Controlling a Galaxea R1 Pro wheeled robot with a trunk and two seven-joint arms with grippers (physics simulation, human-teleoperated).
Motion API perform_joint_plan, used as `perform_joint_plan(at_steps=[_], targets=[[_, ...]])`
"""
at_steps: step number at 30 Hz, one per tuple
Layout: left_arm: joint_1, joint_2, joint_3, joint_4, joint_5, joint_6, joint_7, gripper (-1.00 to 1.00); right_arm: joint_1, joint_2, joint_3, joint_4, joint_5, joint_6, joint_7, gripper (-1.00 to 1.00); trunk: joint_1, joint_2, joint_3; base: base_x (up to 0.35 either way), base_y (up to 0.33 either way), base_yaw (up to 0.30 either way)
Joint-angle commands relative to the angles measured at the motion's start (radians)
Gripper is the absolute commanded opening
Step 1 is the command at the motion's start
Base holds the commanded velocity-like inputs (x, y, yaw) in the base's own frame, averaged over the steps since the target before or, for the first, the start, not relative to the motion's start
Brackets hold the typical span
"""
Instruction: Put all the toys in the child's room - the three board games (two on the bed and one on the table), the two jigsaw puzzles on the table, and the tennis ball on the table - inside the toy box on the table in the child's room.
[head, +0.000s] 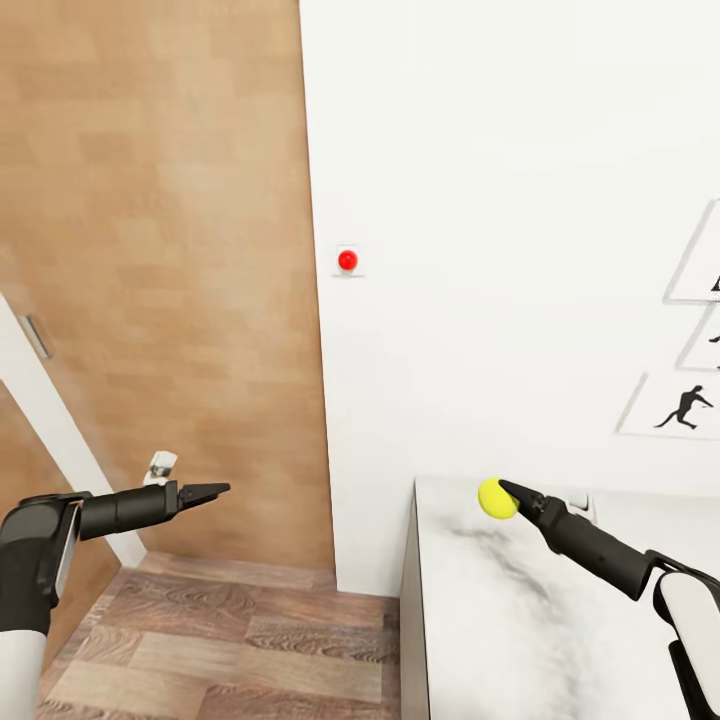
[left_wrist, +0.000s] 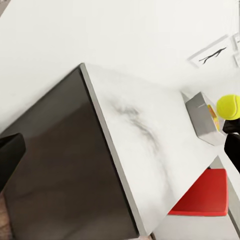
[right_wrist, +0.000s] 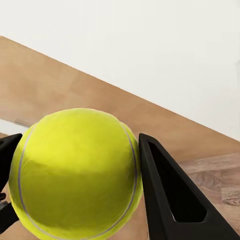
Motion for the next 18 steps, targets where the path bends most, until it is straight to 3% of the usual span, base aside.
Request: perform_joint_plan(at_steps=[1,14,18], targets=[[-0.001,0.001,0.002,-0.001,-0.01,0.01,-0.01,1.0,-0.001,0.0,-0.002,0.0,0.006,0.004,0.008,-1.0,-0.003,0.005,0.003,0.0,0.0,0.0],[-0.006,0.008,0.007,-0.001,-0.005,0.012,-0.012,1.0,-0.002,0.001,-0.003,-0.001,0.006,0.001,0.013,-1.0,-0.011,0.019,0.03,-0.097,0.0,0.0],[-0.006,0.039,0.01,-0.001,-0.004,0.012,-0.02,1.0,-0.002,0.001,-0.003,-0.001,0.006,0.001,0.013,-1.0,-0.011,0.019,0.036,-0.008,0.0,0.0]])
